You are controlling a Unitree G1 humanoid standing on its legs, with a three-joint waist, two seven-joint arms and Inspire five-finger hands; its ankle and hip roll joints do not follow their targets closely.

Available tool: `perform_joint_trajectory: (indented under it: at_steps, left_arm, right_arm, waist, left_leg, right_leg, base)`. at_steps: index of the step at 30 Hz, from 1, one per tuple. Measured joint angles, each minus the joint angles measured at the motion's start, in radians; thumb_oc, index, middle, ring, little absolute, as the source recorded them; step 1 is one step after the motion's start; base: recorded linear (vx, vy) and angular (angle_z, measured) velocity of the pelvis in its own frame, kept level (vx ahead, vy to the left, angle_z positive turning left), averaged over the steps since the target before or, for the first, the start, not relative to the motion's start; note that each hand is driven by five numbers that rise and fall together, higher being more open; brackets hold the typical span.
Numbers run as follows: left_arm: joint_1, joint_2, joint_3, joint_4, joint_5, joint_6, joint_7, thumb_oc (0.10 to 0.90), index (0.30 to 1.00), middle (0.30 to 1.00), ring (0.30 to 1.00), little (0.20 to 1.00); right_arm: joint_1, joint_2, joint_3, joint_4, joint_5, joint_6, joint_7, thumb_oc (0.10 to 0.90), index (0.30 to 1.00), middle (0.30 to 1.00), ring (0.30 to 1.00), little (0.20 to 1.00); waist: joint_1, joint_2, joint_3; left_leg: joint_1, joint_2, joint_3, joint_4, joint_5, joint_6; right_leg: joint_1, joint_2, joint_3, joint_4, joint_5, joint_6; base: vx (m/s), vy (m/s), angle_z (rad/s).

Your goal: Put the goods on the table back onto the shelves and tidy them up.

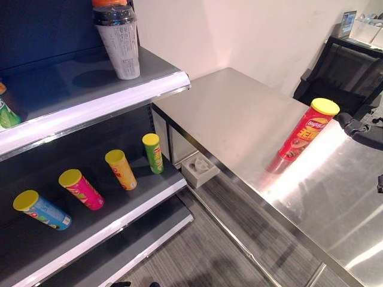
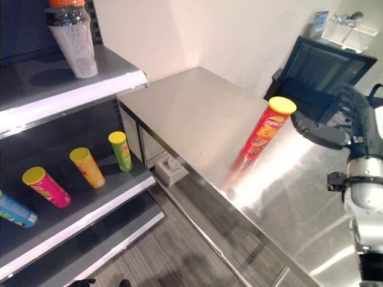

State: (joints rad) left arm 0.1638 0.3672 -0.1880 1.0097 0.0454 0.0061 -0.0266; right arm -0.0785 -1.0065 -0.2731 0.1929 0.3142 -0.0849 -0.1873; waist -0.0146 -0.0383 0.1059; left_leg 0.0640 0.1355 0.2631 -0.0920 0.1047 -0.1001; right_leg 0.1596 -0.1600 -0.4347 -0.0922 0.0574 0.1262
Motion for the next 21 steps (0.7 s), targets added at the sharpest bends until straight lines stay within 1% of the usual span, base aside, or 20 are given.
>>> perform_joint_trajectory:
  at_steps: [7, 11, 15, 17, 21]
  left_arm:
    - [0.002, -0.001, 0.001, 0.000, 0.006, 0.000, 0.000, 0.800, 0.900, 0.900, 0.900, 0.900]
    - [0.002, -0.001, 0.002, 0.000, 0.006, -0.001, 0.000, 0.800, 0.900, 0.900, 0.900, 0.900]
    - [0.004, -0.001, 0.002, 0.000, 0.015, -0.001, 0.000, 0.800, 0.900, 0.900, 0.900, 0.900]
    - [0.003, -0.001, 0.002, 0.000, 0.030, -0.001, 0.000, 0.800, 0.900, 0.900, 0.900, 0.900]
    - [-0.001, -0.001, 0.001, -0.001, 0.035, 0.000, 0.000, 0.800, 0.900, 0.900, 0.900, 0.900]
  right_arm:
    - [0.000, 0.000, 0.000, 0.002, -0.039, 0.000, 0.006, 0.800, 0.900, 0.900, 0.900, 0.900]
    - [0.000, 0.000, 0.000, 0.036, -0.062, 0.002, 0.007, 0.800, 0.900, 0.900, 0.900, 0.900]
    - [0.018, 0.073, 0.000, 0.040, -0.092, 0.012, 0.007, 0.800, 0.900, 0.900, 0.900, 0.900]
    - [0.023, 0.091, 0.000, 0.040, -0.105, 0.025, 0.007, 0.800, 0.900, 0.900, 0.900, 0.900]
    - [0.028, 0.098, 0.000, 0.059, -0.109, 0.038, 0.006, 0.800, 0.900, 0.900, 0.900, 0.900]
  waist:
    - [0.000, 0.001, 0.000]
    - [0.002, 0.000, 0.000]
    - [0.001, -0.002, 0.000]
    - [0.001, -0.002, 0.000]
    - [0.002, -0.002, -0.001]
  left_leg:
    - [0.000, 0.001, 0.000, 0.000, 0.003, 0.001]
    - [0.000, 0.001, 0.000, 0.000, 0.003, 0.001]
    - [0.001, 0.001, -0.001, 0.000, 0.004, 0.001]
    - [0.001, 0.001, -0.002, 0.000, 0.004, 0.001]
    - [0.000, 0.000, -0.005, 0.000, 0.006, 0.002]
  right_leg:
    - [0.000, 0.001, 0.000, 0.000, 0.000, 0.000]
    - [0.001, 0.001, 0.000, 0.000, 0.000, 0.000]
    - [0.002, 0.002, 0.000, 0.000, 0.000, 0.000]
    - [0.002, 0.001, -0.001, 0.000, 0.000, 0.000]
    - [0.003, 0.001, -0.003, 0.000, 0.000, 0.000]
  base:
    - [0.00, 0.000, 0.00]
    - [0.00, 0.000, 0.00]
    - [0.00, 0.000, 0.00]
    - [0.00, 0.000, 0.00]
    - [0.00, 0.000, 0.00]
